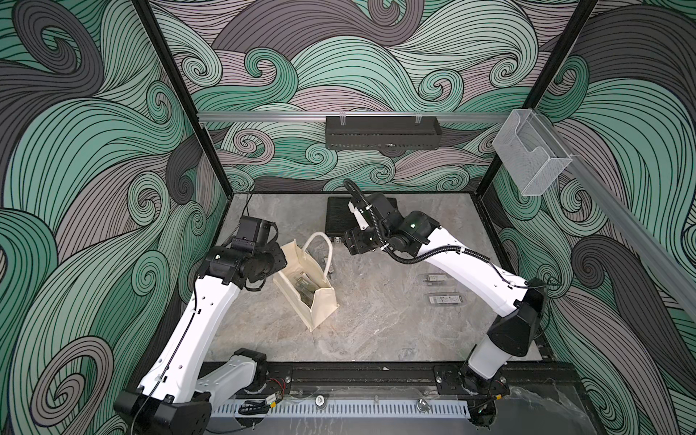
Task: Put the compass set into the canvas bag
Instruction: Adjust the canvas bag at the center of the board.
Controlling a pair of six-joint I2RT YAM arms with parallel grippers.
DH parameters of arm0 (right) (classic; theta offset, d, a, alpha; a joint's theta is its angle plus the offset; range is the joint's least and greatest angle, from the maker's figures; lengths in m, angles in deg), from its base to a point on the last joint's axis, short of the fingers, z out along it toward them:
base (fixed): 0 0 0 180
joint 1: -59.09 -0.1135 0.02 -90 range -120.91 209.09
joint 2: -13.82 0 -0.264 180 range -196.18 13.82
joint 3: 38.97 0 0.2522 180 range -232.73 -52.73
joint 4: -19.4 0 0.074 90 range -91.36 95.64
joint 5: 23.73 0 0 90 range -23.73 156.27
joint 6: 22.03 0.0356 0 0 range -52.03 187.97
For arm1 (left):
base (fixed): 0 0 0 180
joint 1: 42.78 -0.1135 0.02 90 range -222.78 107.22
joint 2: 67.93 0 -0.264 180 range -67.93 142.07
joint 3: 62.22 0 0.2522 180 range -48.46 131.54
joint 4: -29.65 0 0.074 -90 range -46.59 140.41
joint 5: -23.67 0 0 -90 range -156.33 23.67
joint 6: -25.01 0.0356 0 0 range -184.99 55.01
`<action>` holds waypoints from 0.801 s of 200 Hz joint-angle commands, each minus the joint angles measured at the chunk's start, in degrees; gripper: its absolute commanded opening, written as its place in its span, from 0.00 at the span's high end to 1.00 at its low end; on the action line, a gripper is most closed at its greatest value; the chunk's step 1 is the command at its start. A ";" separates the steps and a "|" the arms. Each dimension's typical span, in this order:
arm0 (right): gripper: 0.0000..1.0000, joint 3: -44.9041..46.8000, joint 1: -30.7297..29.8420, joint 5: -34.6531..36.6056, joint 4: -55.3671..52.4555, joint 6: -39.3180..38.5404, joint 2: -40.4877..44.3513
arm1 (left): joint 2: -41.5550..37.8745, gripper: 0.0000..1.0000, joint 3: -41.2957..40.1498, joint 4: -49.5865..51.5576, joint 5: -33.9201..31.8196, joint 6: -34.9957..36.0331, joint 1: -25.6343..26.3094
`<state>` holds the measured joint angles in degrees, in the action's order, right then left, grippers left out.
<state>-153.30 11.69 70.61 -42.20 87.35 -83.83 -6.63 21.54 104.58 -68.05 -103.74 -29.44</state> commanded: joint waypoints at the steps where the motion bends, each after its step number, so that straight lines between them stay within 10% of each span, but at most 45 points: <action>1: 0.23 -0.42 0.72 -2.54 -2.12 3.34 -2.63 | 0.55 0.74 1.89 -0.79 -0.35 3.61 -1.38; 54: 0.24 -10.66 1.37 -6.52 -8.62 2.90 -16.81 | 6.65 0.98 6.74 0.85 8.29 13.20 -12.25; 160: 0.25 -28.33 1.16 -10.13 -13.81 3.61 -38.79 | 13.64 0.85 12.87 4.87 10.84 16.45 -13.34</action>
<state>-178.55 13.00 61.17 -52.60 89.86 -120.09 8.97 34.30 107.40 -58.02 -87.32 -42.40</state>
